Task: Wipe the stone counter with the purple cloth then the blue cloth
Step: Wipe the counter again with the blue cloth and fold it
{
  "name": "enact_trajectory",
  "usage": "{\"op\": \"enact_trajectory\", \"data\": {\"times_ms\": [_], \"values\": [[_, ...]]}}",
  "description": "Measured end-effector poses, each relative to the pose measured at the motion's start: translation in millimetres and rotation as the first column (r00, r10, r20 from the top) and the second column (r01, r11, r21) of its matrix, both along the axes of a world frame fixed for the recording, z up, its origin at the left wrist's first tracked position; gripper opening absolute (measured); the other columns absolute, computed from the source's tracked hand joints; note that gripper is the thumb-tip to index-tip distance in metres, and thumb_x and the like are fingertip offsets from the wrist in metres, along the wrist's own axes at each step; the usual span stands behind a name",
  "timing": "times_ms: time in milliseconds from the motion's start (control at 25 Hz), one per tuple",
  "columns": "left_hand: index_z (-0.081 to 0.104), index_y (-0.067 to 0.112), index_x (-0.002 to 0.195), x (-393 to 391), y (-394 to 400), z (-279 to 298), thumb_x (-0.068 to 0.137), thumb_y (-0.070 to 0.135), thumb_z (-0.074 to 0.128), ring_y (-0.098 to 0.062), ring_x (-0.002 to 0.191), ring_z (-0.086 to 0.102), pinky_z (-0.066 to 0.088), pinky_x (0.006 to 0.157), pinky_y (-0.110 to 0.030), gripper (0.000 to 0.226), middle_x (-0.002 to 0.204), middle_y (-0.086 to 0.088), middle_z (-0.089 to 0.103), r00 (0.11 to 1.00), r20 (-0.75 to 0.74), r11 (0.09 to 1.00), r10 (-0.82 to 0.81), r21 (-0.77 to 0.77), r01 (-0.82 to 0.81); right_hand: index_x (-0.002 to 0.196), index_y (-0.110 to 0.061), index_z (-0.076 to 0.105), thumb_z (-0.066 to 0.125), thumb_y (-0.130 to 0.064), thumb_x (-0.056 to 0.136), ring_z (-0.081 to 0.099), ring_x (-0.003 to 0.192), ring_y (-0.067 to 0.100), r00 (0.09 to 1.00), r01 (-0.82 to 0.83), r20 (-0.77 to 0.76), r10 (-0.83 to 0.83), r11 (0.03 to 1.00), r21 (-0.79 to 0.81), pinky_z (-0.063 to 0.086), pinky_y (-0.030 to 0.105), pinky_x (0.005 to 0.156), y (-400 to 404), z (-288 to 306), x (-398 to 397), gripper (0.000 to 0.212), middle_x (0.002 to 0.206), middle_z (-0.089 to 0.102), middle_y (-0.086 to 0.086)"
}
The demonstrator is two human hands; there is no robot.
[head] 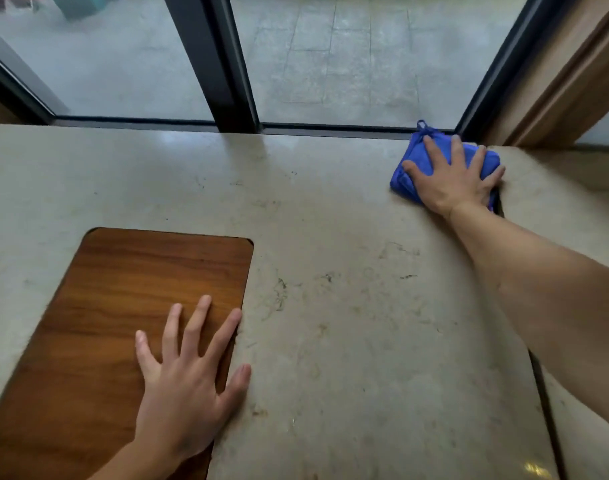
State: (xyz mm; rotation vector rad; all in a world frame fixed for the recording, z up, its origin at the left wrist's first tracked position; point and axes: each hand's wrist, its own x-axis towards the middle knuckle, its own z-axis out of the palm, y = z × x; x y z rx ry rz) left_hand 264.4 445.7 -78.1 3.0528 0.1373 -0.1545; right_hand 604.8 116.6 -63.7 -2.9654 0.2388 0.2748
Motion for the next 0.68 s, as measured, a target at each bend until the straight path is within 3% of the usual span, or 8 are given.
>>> {"op": "enact_trajectory", "data": {"times_ms": [160,320,560,680], "values": [[0.020,0.043,0.155,4,0,-1,0.093,0.071,0.019,-0.037,0.149,0.017,0.014,0.105,-0.080,0.068,0.165,-0.004,0.017,1.000,-0.002,1.000,-0.013,0.027,0.013,0.151,-0.053,0.011,0.007,-0.085,0.082,-0.002,0.151,0.034,0.979,-0.204,0.009,0.204,0.979,-0.003,-0.006,0.071,0.112,49,1,48,0.076,0.166,0.010,-0.011],[0.012,0.047,0.155,5,-1,0,0.092,0.074,0.016,-0.036,0.152,0.010,0.008,0.109,-0.077,0.068,0.167,-0.001,0.011,1.000,-0.019,0.999,0.010,0.038,-0.009,0.150,-0.056,-0.001,0.005,-0.083,0.084,-0.008,0.152,0.032,0.913,-0.406,0.026,0.406,0.914,-0.023,-0.007,0.071,0.112,103,0,22,0.072,0.166,-0.002,-0.013],[-0.002,0.052,0.152,6,0,7,0.088,0.078,0.008,-0.032,0.153,-0.006,-0.002,0.112,-0.074,0.070,0.167,0.002,-0.003,0.997,-0.070,1.000,0.023,0.002,-0.022,0.148,-0.059,-0.006,0.005,-0.080,0.087,-0.013,0.151,0.029,0.869,-0.495,0.003,0.495,0.869,-0.015,-0.008,0.071,0.112,106,2,-120,0.066,0.165,-0.009,-0.015],[0.003,0.052,0.152,7,0,8,0.087,0.077,0.010,-0.033,0.152,-0.003,-0.001,0.111,-0.075,0.070,0.166,0.001,0.001,0.998,-0.055,0.999,0.027,-0.023,-0.028,0.148,-0.059,-0.004,0.007,-0.077,0.089,-0.012,0.152,0.027,0.880,-0.474,0.019,0.475,0.880,-0.015,-0.007,0.071,0.112,97,-1,-230,0.063,0.165,-0.007,-0.015]]}}
